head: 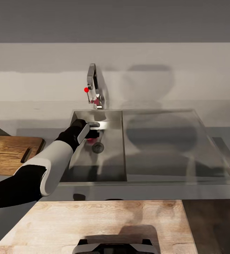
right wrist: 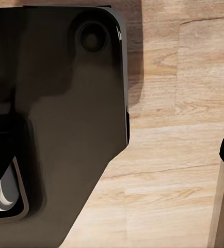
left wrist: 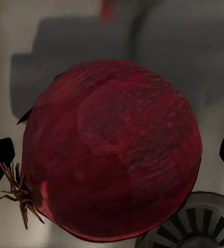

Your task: In the kitchen, take the Vidalia onion out of the sink, dice it on the chopping board with the paring knife, put the diced onion into the bowl on the countertop, then place both the paring knife and the chopping board into the sink.

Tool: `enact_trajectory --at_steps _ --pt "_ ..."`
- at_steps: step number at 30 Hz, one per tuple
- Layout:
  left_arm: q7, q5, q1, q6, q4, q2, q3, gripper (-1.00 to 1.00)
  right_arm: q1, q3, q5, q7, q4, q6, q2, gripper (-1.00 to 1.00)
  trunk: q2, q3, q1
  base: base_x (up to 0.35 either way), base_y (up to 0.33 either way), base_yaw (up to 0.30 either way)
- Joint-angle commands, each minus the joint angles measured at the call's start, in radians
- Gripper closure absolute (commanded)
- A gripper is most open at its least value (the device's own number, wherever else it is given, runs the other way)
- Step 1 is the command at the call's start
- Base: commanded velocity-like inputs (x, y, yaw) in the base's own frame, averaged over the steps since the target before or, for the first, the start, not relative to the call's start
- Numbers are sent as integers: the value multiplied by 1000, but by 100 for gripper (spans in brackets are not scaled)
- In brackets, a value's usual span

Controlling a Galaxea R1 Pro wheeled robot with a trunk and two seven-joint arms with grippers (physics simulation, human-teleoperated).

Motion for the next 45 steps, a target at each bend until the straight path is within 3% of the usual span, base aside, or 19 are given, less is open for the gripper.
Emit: enact_trajectory --at_steps 1,9,10,24,45 --pt "7 10 -1 4 -1 0 -5 -100 0 -8 4 7 -1 -3 1 -100 -2 -1 1 0 0 0" --pt "8 10 0 4 -3 0 -5 -100 0 -6 4 8 -1 -3 6 -100 -2 -1 1 0 0 0" --pt "8 9 0 4 -5 0 -5 100 0 -6 4 8 -1 -3 7 -100 -2 -1 1 6 0 0" --pt "9 9 0 4 -8 0 -5 100 0 -5 3 7 -1 -3 13 -100 -2 0 1 20 0 0" --pt "9 11 0 6 -40 -1 -6 100 0 -5 3 7 -1 -3 13 -100 -2 31 1 0 0 0"
